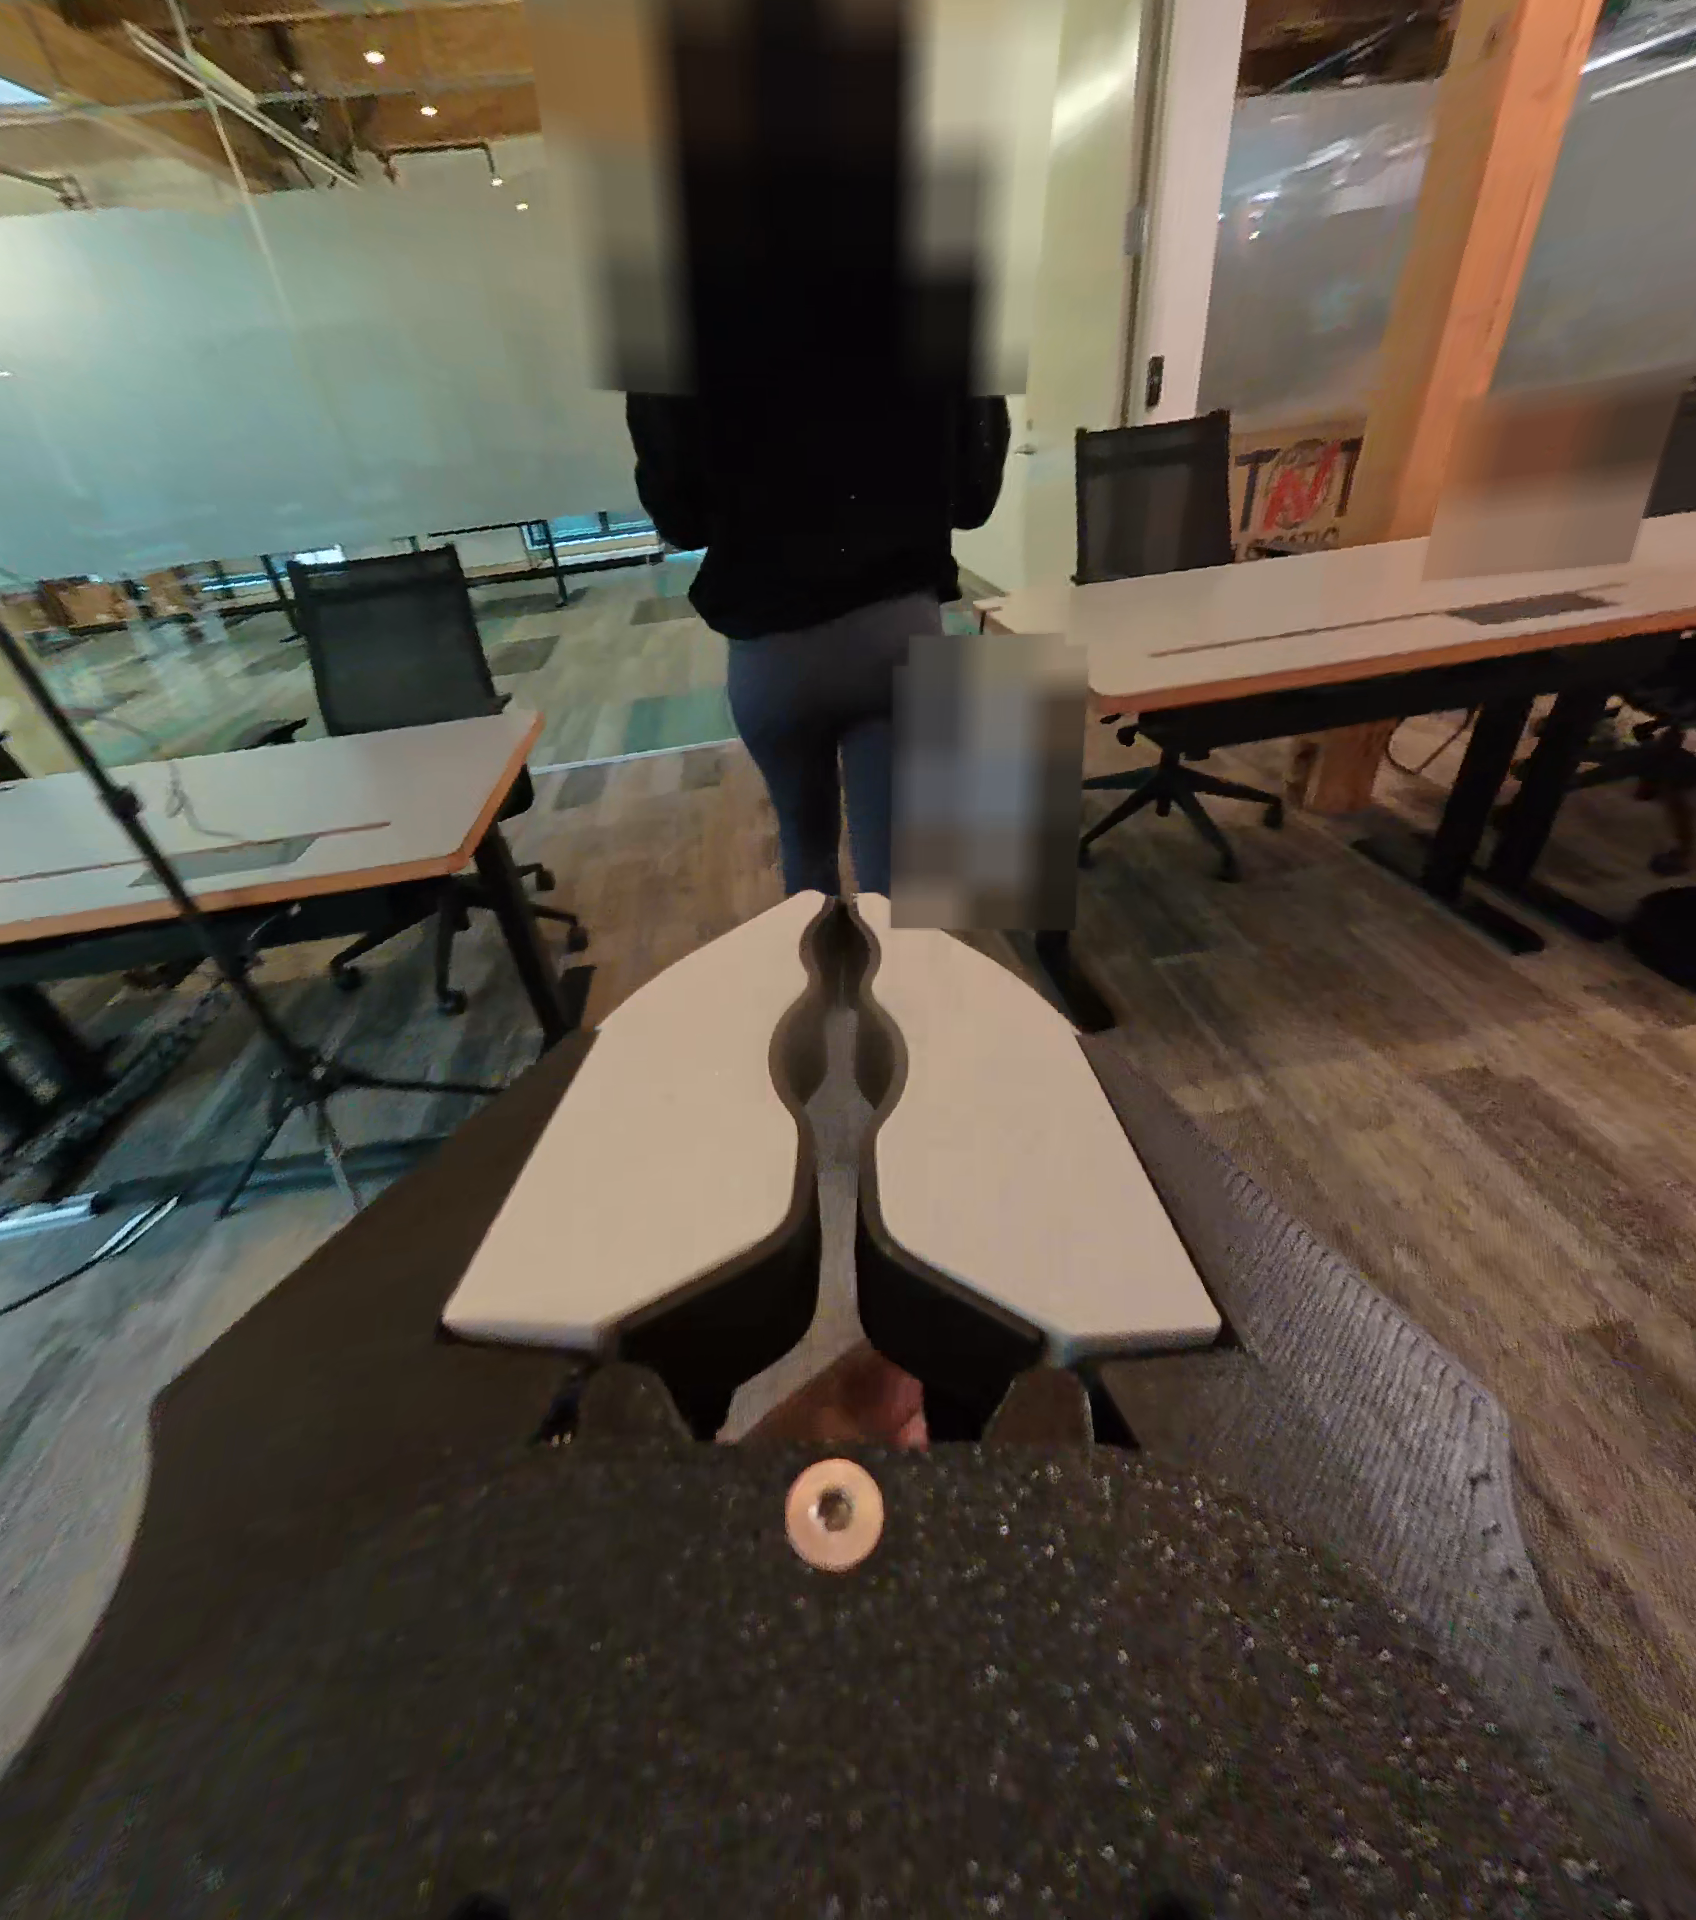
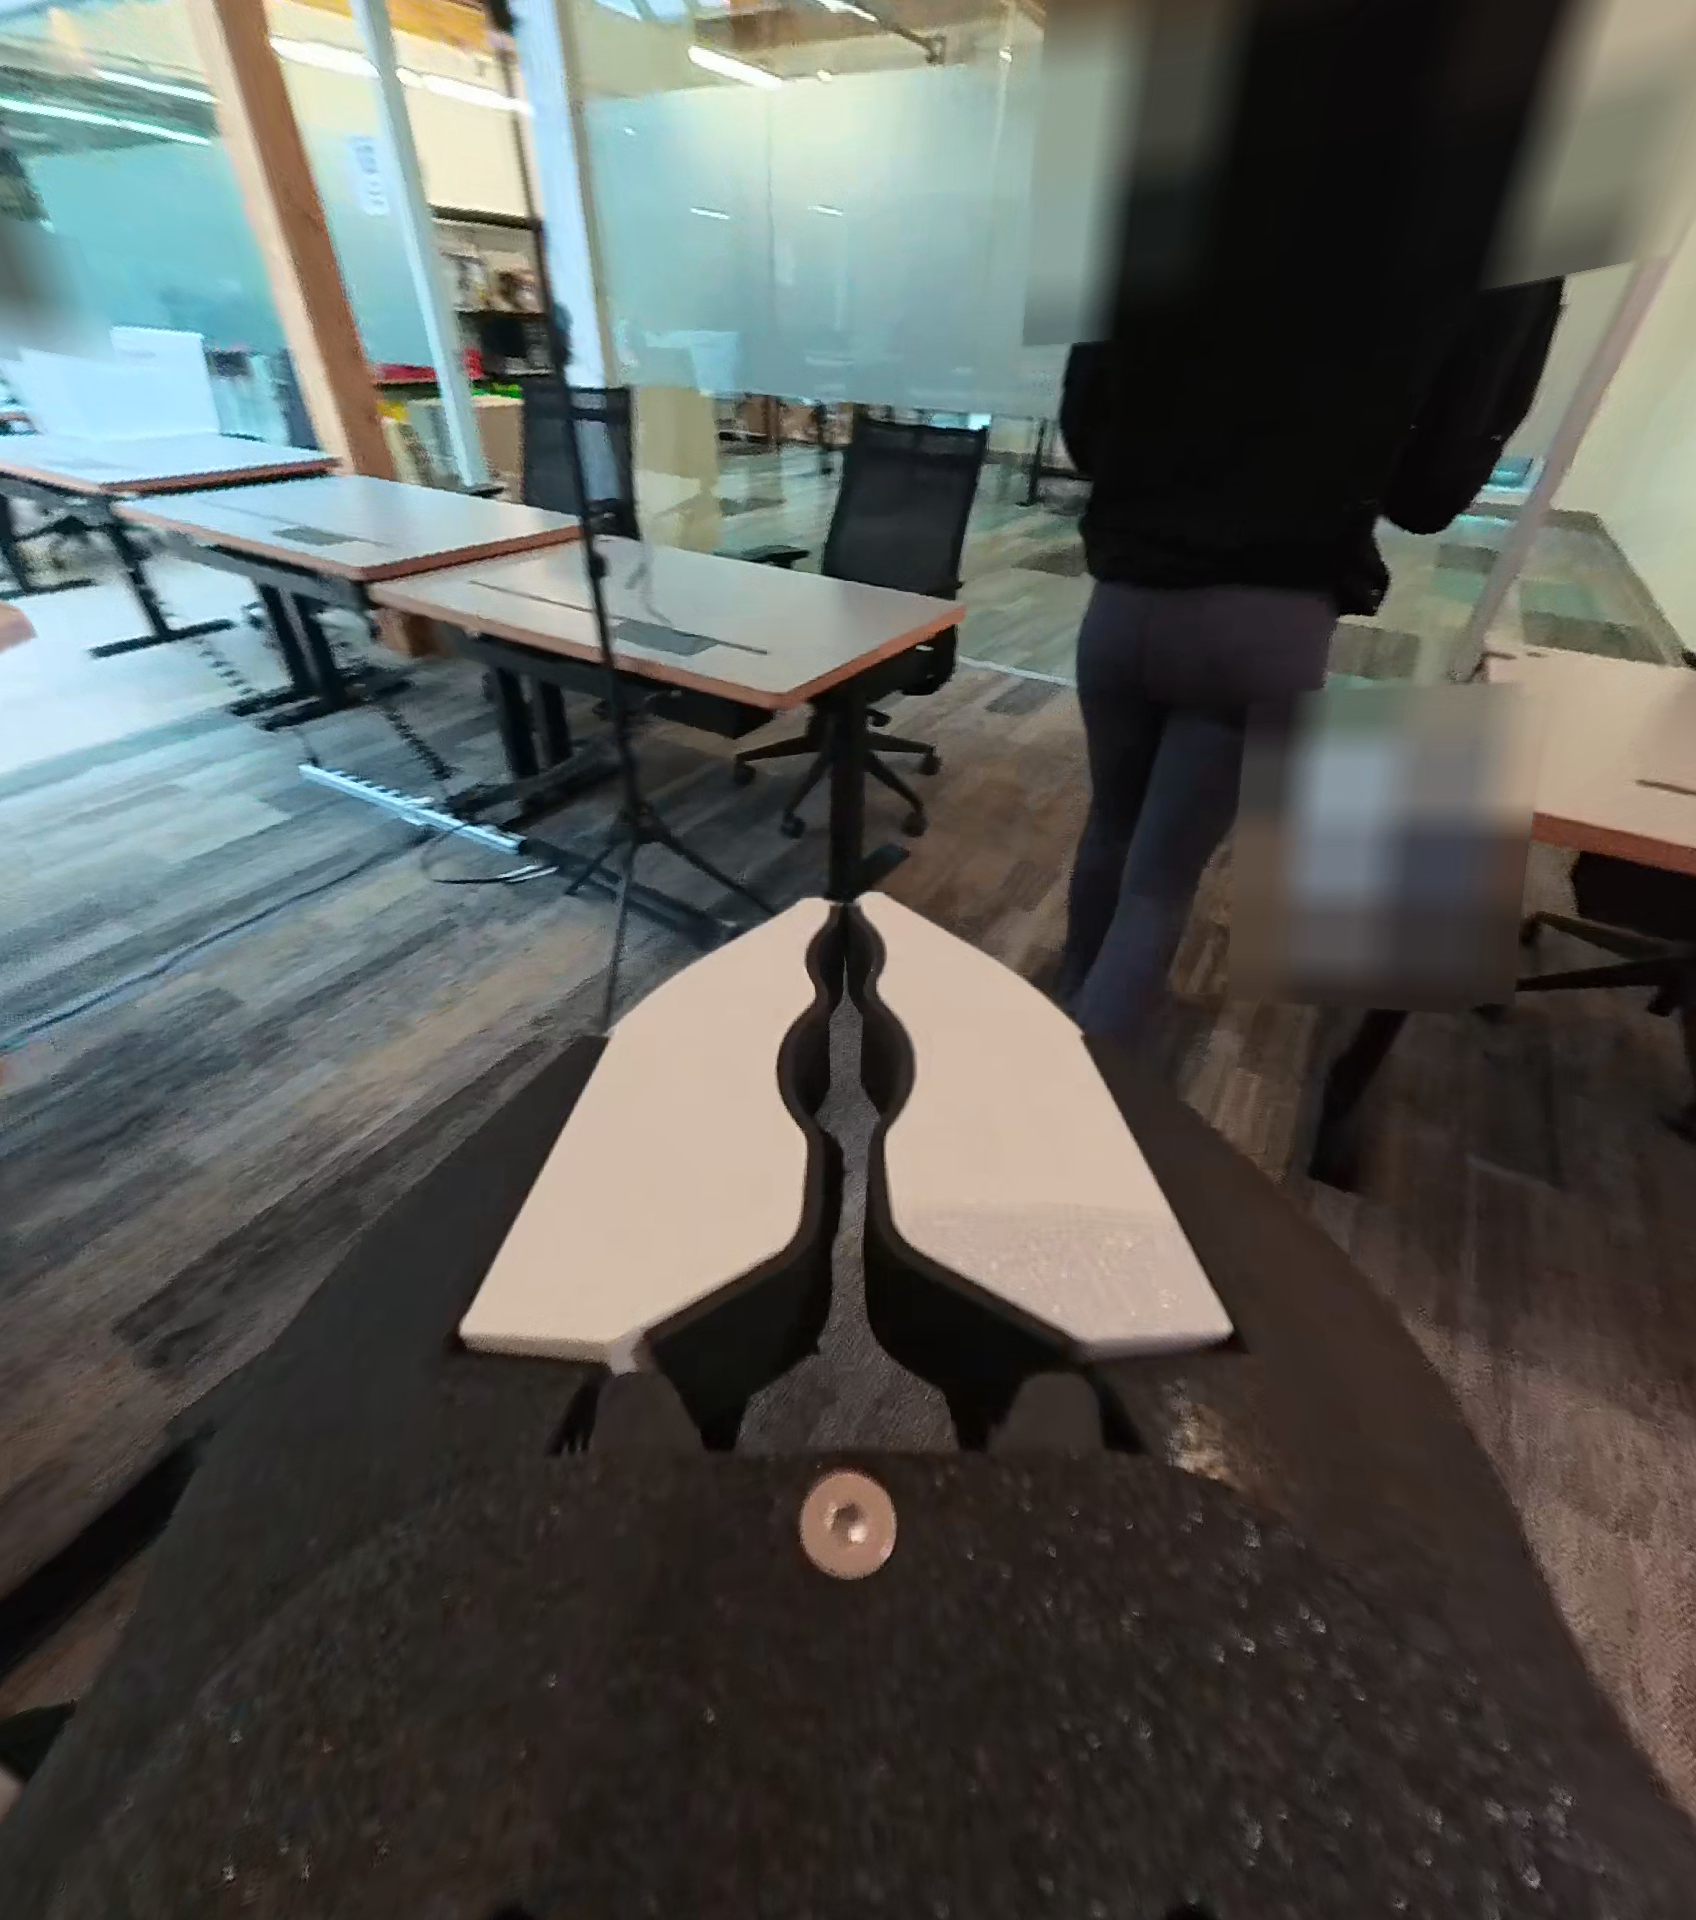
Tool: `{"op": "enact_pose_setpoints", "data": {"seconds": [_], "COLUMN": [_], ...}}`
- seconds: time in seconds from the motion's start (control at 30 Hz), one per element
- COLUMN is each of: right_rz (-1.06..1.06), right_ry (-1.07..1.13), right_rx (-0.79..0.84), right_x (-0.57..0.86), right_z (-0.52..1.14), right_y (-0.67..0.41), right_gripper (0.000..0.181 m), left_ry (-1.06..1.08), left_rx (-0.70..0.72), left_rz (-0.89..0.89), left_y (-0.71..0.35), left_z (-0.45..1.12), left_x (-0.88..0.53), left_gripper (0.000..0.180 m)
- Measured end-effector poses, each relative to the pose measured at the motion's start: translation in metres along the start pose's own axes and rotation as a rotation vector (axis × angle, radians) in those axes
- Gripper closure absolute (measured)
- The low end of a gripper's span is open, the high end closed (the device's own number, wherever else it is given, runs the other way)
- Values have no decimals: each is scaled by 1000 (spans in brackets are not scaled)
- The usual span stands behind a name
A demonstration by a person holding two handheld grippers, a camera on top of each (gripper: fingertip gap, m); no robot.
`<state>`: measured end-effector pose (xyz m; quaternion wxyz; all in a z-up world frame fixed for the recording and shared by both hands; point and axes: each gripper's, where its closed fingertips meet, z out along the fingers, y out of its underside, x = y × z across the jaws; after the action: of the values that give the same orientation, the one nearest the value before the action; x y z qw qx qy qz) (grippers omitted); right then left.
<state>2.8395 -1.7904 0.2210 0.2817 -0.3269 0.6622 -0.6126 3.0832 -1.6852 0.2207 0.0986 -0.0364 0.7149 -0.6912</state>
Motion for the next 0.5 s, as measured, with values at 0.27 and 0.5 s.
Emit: {"op": "enact_pose_setpoints", "data": {"seconds": [0.27,0.5], "right_rz": [13,187], "right_ry": [154,101], "right_rx": [33,114], "right_x": [131,246], "right_z": [224,444], "right_y": [-67,-54], "right_gripper": [181,181], "left_ry": [126,156], "left_rx": [50,54], "left_rz": [-64,-14], "left_y": [-68,-49], "left_z": [317,560], "left_x": [-65,-99], "left_gripper": [180,180]}}
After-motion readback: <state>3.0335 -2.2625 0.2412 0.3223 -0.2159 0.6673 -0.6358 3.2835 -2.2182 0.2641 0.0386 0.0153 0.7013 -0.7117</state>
